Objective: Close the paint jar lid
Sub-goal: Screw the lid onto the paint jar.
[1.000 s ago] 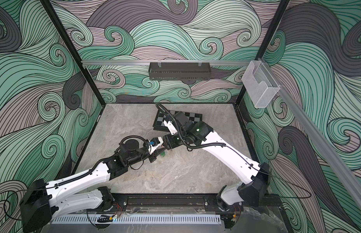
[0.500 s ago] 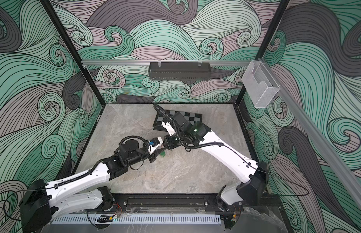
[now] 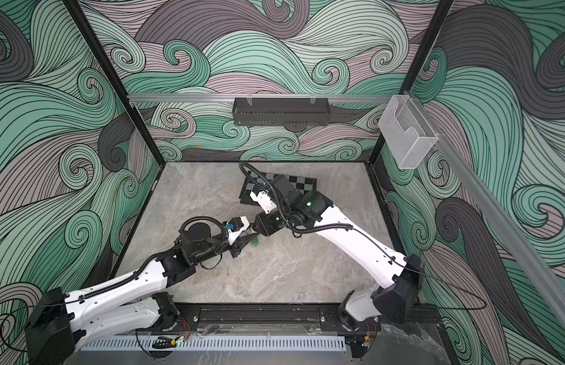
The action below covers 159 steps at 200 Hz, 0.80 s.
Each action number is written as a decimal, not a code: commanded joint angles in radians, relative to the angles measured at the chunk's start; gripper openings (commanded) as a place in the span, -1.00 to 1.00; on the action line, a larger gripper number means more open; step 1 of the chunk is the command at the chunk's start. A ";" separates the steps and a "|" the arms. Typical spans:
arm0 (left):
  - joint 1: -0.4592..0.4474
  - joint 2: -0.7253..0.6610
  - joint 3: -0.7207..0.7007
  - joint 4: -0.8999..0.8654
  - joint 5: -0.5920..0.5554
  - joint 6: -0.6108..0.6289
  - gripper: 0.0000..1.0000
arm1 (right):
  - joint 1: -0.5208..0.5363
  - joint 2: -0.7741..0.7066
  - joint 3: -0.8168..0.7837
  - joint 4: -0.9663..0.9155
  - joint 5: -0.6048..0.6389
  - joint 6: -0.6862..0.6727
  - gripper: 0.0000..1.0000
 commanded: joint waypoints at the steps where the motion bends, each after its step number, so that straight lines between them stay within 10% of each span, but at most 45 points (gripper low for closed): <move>1: -0.006 -0.021 0.010 0.070 0.099 -0.034 -0.94 | 0.000 -0.010 -0.009 0.036 -0.068 -0.088 -0.59; 159: -0.005 -0.017 0.014 0.089 0.231 -0.082 -0.96 | 0.000 -0.083 -0.101 0.076 -0.276 -0.404 -0.63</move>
